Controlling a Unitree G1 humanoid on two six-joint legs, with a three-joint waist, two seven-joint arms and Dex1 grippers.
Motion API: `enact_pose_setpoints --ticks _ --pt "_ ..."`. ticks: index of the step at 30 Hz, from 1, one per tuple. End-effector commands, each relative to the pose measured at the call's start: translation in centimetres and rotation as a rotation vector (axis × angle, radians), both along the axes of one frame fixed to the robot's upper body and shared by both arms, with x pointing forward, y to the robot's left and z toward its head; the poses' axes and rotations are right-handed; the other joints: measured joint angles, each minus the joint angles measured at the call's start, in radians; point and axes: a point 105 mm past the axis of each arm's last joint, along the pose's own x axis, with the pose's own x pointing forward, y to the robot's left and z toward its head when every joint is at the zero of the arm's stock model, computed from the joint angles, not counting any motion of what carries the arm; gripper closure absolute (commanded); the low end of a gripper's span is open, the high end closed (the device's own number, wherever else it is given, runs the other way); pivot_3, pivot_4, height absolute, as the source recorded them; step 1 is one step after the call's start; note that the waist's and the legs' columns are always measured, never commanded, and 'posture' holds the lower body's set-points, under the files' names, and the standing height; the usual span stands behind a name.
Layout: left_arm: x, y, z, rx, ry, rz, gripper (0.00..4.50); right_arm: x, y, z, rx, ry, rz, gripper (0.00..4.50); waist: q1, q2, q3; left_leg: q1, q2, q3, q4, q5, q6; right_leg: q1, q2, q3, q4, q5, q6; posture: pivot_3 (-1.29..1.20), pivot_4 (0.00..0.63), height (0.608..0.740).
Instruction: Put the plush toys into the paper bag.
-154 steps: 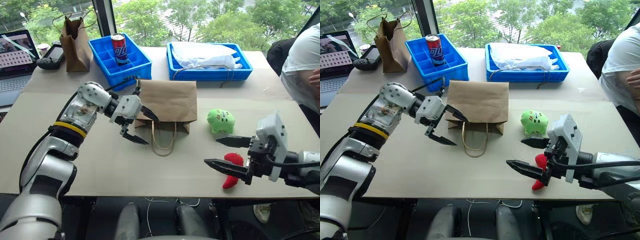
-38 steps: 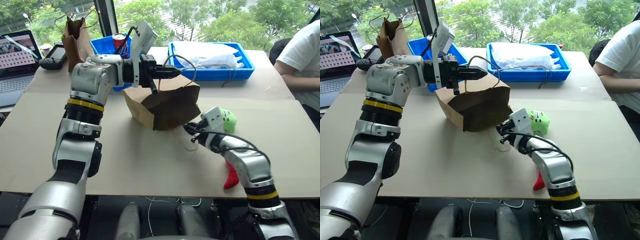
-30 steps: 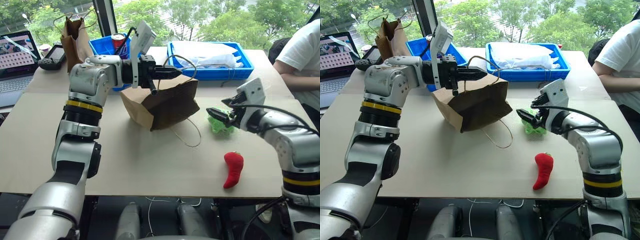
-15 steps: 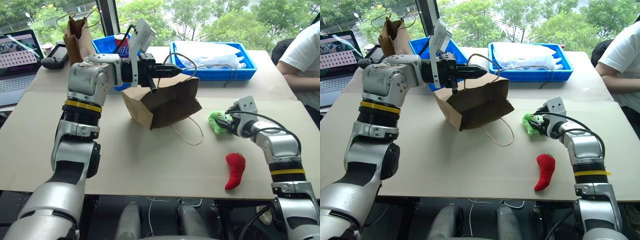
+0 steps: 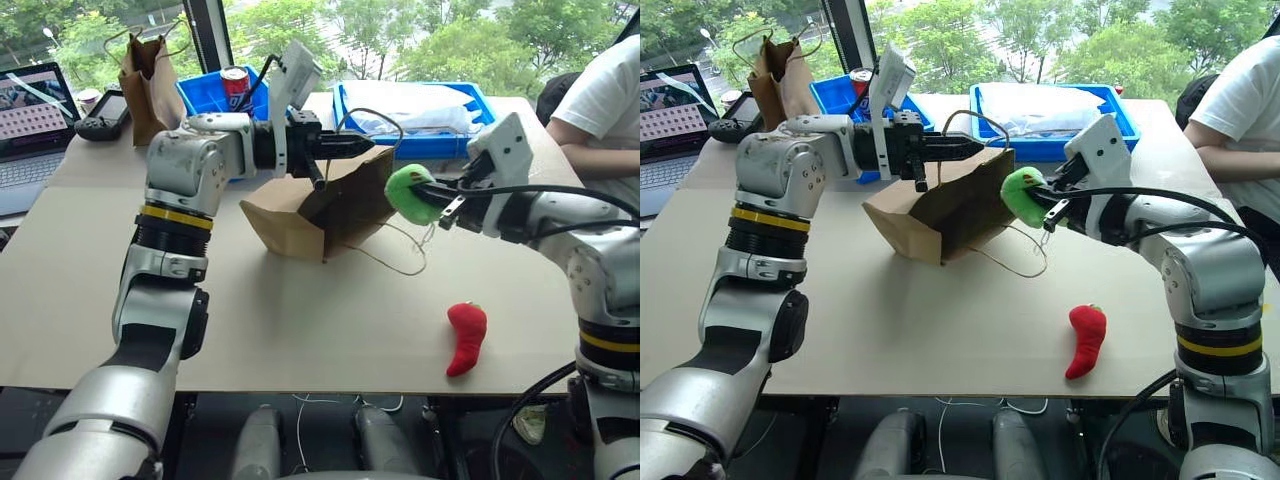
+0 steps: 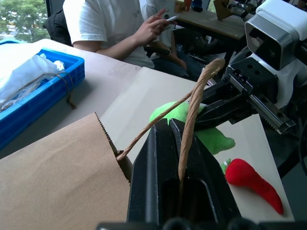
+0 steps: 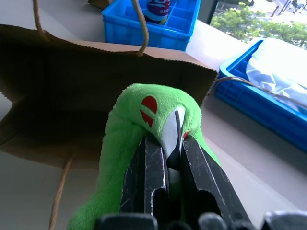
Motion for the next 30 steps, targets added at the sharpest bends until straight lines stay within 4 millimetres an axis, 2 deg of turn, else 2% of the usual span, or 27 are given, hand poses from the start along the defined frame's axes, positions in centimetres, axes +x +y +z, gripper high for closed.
enact_pose_setpoints --ticks 1,5,10,13,14,16,17,22,24,25,27,30 --pt "-1.2 -0.3 1.0 -0.016 -0.034 -0.050 4.50 0.7 3.0 0.0 0.041 -0.021 0.026 4.46 0.001 0.000 0.000 0.000 0.000 0.000 0.000 0.000 0.000 0.000 0.000 0.000 0.000 0.000 0.000 0.00 0.150 0.702" --pt "-1.4 -0.2 0.8 -0.013 -0.025 -0.053 4.50 1.8 5.4 -1.5 0.077 0.027 0.046 4.46 0.002 0.000 0.000 0.000 0.000 0.000 0.000 0.000 0.000 -0.001 0.000 0.000 0.001 0.000 0.000 0.00 0.150 0.702" --pt "-1.5 -0.2 0.9 -0.017 -0.023 -0.051 4.50 3.3 6.9 -3.8 0.048 0.088 0.037 4.46 0.007 0.000 0.000 -0.001 0.000 0.000 0.000 0.000 0.000 -0.001 0.000 0.000 0.000 0.000 0.000 0.00 0.150 0.702" --pt "-1.6 -0.2 1.1 -0.031 -0.019 -0.050 4.50 3.7 7.3 -4.4 0.117 0.138 0.036 4.46 0.004 0.000 0.000 -0.001 0.000 0.000 0.000 0.000 0.000 -0.001 0.000 -0.001 0.001 0.000 0.000 0.00 0.150 0.702" --pt "-1.6 -0.2 1.1 -0.035 -0.017 -0.050 4.50 3.7 7.5 -4.3 0.155 0.148 0.036 3.57 0.004 0.000 0.000 -0.001 0.000 0.000 0.000 0.000 0.000 -0.001 0.000 -0.001 0.001 0.000 0.000 0.00 0.150 0.702" --pt "-1.7 -0.1 1.1 -0.038 -0.015 -0.049 4.50 3.9 7.5 -4.0 0.181 0.150 0.031 3.09 0.003 0.000 0.000 -0.001 0.000 0.000 0.000 0.000 0.000 -0.001 0.000 -0.001 0.001 0.000 0.000 0.00 0.150 0.702" --pt "-1.7 -0.1 1.1 -0.037 -0.016 -0.049 4.50 4.0 7.4 -3.8 0.192 0.145 0.025 2.56 0.004 0.000 0.000 -0.001 0.000 0.000 0.000 0.000 0.000 -0.001 0.000 -0.001 0.001 0.000 0.000 0.00 0.150 0.702" --pt "-1.6 -0.1 1.0 -0.045 -0.012 -0.045 4.50 4.0 6.2 -1.5 0.319 0.113 -0.004 0.96 0.004 0.000 0.000 -0.001 0.000 0.000 0.000 0.000 0.000 -0.001 0.000 -0.001 0.001 0.000 0.000 0.00 0.150 0.702" --pt "-1.6 -0.2 1.0 -0.047 -0.011 -0.045 4.50 4.0 5.5 -0.5 0.395 0.104 -0.028 0.17 0.004 0.000 0.000 -0.001 0.000 0.000 0.000 0.000 0.000 -0.001 0.000 -0.001 0.001 0.000 0.000 0.00 0.150 0.702" --pt "-1.6 -0.2 1.0 -0.050 -0.010 -0.046 4.50 3.9 5.3 -0.2 0.426 0.107 -0.035 0.02 0.004 0.000 0.000 -0.001 0.000 0.000 0.000 0.000 0.000 -0.002 0.000 -0.001 0.001 0.000 0.000 0.00 0.150 0.702" --pt "-1.6 -0.4 1.0 -0.057 -0.007 -0.052 4.50 3.8 4.8 0.2 0.501 0.111 -0.063 0.02 0.004 0.000 0.000 -0.001 0.000 0.000 0.000 0.000 0.000 -0.002 0.000 -0.001 0.001 0.000 0.000 0.00 0.150 0.702" --pt "-1.5 -0.7 1.0 -0.070 -0.005 -0.056 4.50 3.5 4.4 -0.4 0.452 0.124 -0.082 0.02 0.003 0.000 0.000 -0.001 0.000 0.000 -0.001 0.000 0.000 -0.002 0.000 -0.001 0.002 0.000 0.000 0.00 0.150 0.702"
